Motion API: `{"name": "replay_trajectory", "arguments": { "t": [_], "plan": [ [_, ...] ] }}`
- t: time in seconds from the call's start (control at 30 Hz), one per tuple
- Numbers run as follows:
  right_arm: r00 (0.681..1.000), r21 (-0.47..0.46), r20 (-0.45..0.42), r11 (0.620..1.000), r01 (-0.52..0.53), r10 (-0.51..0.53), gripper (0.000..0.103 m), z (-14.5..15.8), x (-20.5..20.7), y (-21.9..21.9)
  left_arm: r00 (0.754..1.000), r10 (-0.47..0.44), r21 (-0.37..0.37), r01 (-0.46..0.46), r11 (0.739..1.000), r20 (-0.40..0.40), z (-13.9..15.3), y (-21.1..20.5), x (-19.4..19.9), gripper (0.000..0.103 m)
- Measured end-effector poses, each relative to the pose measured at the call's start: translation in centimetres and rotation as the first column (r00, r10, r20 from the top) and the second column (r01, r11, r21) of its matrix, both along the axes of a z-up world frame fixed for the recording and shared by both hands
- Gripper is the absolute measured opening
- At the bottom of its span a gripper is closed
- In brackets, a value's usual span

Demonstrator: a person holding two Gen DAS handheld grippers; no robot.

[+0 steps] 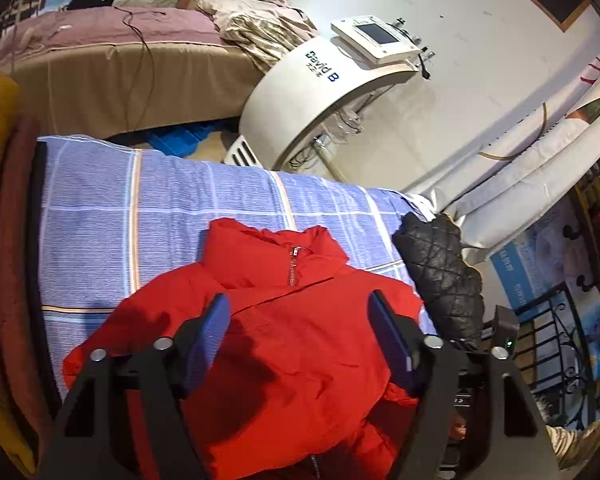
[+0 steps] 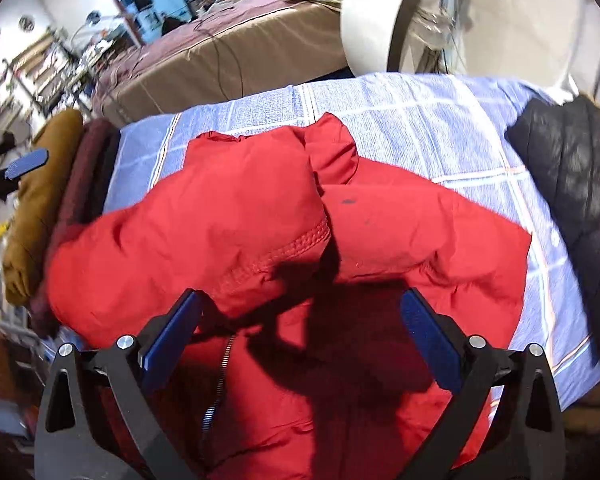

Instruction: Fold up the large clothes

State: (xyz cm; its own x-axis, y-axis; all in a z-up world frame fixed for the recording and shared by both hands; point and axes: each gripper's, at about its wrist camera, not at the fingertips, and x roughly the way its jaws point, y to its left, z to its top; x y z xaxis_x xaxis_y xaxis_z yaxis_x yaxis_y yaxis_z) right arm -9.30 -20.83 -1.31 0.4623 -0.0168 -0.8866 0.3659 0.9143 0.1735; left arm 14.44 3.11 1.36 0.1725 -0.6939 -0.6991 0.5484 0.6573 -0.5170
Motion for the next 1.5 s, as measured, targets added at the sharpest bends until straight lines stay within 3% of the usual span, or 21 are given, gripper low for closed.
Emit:
{"name": "replay_trajectory", "arguments": {
  "t": [0.17,0.27,0.33,0.43,0.5,0.53,0.63,0.73,0.83,0.87,0.9,0.97,1.0,1.07,1.13,1.17,1.27,1.33,1.43,1.5],
  "plan": [
    [0.996,-0.004,0.043,0.997,-0.082,0.082,0.098,0.8,1.1,-1.0,0.998,0.057,0.076,-0.057,0.995,-0.004,-0.4,4.6,-2.1,0.080],
    [0.970,-0.044,0.048,0.970,-0.237,0.239,0.098,1.3,2.0,-0.9,0.995,0.097,0.117,-0.092,0.989,-0.033,-1.2,8.1,-3.5,0.080],
    [0.922,-0.131,0.032,0.916,-0.380,0.387,0.098,1.6,2.1,-0.2,0.990,0.131,0.135,-0.123,0.983,-0.054,-1.6,10.4,-4.5,0.080],
    [0.802,-0.300,-0.044,0.758,-0.579,0.596,0.098,1.0,1.4,1.2,0.984,0.161,0.161,-0.147,0.976,-0.077,-2.3,12.7,-5.8,0.080],
    [0.739,-0.395,-0.123,0.650,-0.649,0.663,0.098,-0.4,1.2,1.6,0.980,0.178,0.193,-0.160,0.968,-0.083,-3.1,13.5,-6.5,0.080],
    [0.713,-0.406,-0.155,0.613,-0.677,0.684,0.098,-1.3,1.4,1.8,0.979,0.183,0.202,-0.162,0.966,-0.090,-3.6,13.7,-6.7,0.080],
    [0.646,-0.420,-0.213,0.528,-0.738,0.733,0.094,-3.6,2.4,2.8,0.972,0.205,0.219,-0.177,0.960,-0.115,-4.8,13.7,-7.1,0.080],
    [0.623,-0.443,-0.196,0.499,-0.745,0.757,0.082,-4.2,3.8,4.3,0.966,0.221,0.216,-0.190,0.958,-0.131,-5.1,13.6,-7.2,0.080],
    [0.632,-0.390,-0.154,0.541,-0.745,0.760,0.054,-2.9,5.5,5.6,0.966,0.225,0.215,-0.194,0.957,-0.128,-5.0,13.7,-7.3,0.080],
    [0.641,-0.314,-0.142,0.580,-0.752,0.754,0.038,-2.1,6.2,5.9,0.966,0.227,0.219,-0.196,0.956,-0.126,-4.9,13.8,-7.3,0.080],
    [0.654,-0.216,-0.123,0.623,-0.752,0.746,0.029,-1.0,6.8,6.1,0.965,0.233,0.224,-0.202,0.953,-0.120,-4.9,14.1,-7.1,0.080],
    [0.673,-0.013,-0.044,0.674,-0.739,0.738,0.025,2.2,7.5,6.4,0.962,0.252,0.226,-0.223,0.948,-0.107,-4.5,14.6,-6.9,0.080],
    [0.684,0.116,0.047,0.676,-0.728,0.728,0.022,4.4,7.6,6.3,0.960,0.261,0.223,-0.233,0.947,-0.104,-4.4,14.8,-6.8,0.080],
    [0.717,0.361,0.235,0.626,-0.691,0.656,0.020,8.4,7.5,5.5,0.954,0.285,0.216,-0.259,0.941,-0.098,-4.1,15.4,-6.3,0.080],
    [0.761,0.503,0.341,0.577,-0.644,0.552,0.019,11.2,7.6,4.3,0.949,0.299,0.200,-0.276,0.940,-0.096,-3.9,15.8,-5.9,0.081],
    [0.781,0.532,0.357,0.576,-0.621,0.512,0.018,11.9,7.7,3.5,0.948,0.305,0.198,-0.283,0.938,-0.091,-3.8,15.8,-5.8,0.081],
    [0.872,0.632,0.296,0.605,-0.485,0.390,0.015,10.8,8.3,0.6,0.948,0.306,0.197,-0.285,0.938,-0.085,-3.8,15.5,-5.3,0.081],
    [0.939,0.748,0.214,0.573,-0.336,0.271,0.013,8.1,8.0,-2.0,0.950,0.302,0.197,-0.282,0.939,-0.077,-3.8,15.0,-5.1,0.081],
    [0.985,0.805,0.109,0.570,-0.166,0.132,0.012,4.4,6.3,-5.6,0.956,0.281,0.188,-0.262,0.947,-0.080,-3.9,13.9,-5.0,0.081],
    [0.999,0.850,0.031,0.526,-0.035,0.018,0.012,1.8,4.4,-7.6,0.963,0.254,0.174,-0.236,0.956,-0.087,-3.9,13.0,-5.2,0.081]
  ]
}}
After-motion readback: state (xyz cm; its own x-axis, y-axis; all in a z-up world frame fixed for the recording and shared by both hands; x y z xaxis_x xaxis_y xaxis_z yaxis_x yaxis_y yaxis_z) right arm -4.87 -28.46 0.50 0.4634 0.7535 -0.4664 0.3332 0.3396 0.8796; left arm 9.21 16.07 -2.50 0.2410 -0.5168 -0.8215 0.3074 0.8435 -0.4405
